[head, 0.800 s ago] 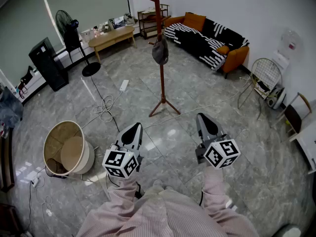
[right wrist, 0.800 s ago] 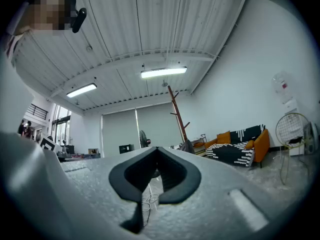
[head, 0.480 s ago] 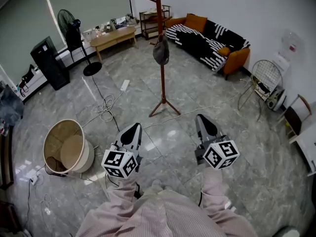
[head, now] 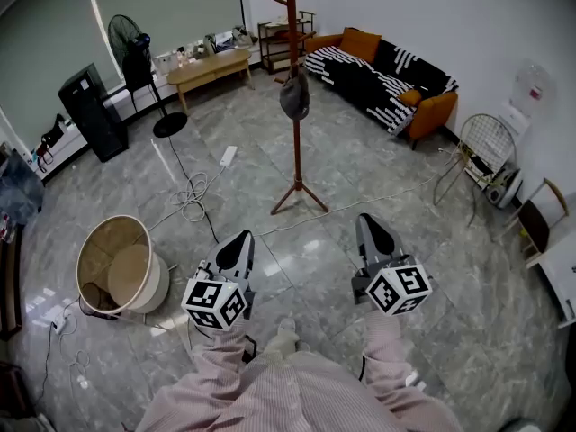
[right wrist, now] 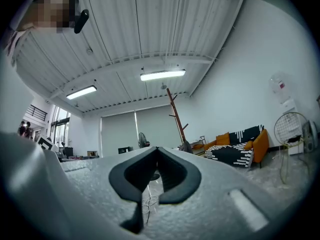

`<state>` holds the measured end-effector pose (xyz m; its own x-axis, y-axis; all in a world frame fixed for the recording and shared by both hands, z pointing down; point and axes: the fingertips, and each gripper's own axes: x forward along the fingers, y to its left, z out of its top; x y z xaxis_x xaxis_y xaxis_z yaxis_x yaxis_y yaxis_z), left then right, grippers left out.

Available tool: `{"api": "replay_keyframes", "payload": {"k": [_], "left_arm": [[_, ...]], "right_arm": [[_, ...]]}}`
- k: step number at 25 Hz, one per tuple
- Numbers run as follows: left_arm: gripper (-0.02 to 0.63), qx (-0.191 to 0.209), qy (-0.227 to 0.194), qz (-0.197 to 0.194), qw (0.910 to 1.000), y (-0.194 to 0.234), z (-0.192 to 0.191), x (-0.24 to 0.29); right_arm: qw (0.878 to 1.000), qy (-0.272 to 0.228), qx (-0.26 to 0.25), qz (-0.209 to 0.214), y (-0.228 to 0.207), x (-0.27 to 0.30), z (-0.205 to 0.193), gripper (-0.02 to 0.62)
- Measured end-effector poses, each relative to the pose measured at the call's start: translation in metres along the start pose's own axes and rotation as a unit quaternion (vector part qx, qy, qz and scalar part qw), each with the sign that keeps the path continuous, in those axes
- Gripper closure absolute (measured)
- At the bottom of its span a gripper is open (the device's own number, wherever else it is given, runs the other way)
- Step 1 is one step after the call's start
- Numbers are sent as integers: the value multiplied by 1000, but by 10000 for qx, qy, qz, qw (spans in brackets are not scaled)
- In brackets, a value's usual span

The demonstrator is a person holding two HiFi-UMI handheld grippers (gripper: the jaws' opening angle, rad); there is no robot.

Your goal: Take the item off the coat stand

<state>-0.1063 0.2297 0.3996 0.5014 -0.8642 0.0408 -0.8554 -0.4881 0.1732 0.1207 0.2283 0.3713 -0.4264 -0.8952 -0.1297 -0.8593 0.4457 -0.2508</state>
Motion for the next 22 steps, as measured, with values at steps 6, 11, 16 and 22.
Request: {"api": "replay_keyframes", "payload": {"k": [6,11,16,22], "left_arm": [[604,-41,43,-73,10000,1,-3,24],[604,-107,94,-104,9998,20,-8,52],[604,-150,142,-75,9998,50,-4,90],[604,-222,156,-116,9996,90,0,151]], "right_arm": [[10000,28,-42,-36,-15,14,-3,581],[9999,119,-33,-53,-27,44,-14,569],[9998,197,-23,-92,-45,90,-20,557],[9996,285,-18,-87,-68,155,-32,531]]}}
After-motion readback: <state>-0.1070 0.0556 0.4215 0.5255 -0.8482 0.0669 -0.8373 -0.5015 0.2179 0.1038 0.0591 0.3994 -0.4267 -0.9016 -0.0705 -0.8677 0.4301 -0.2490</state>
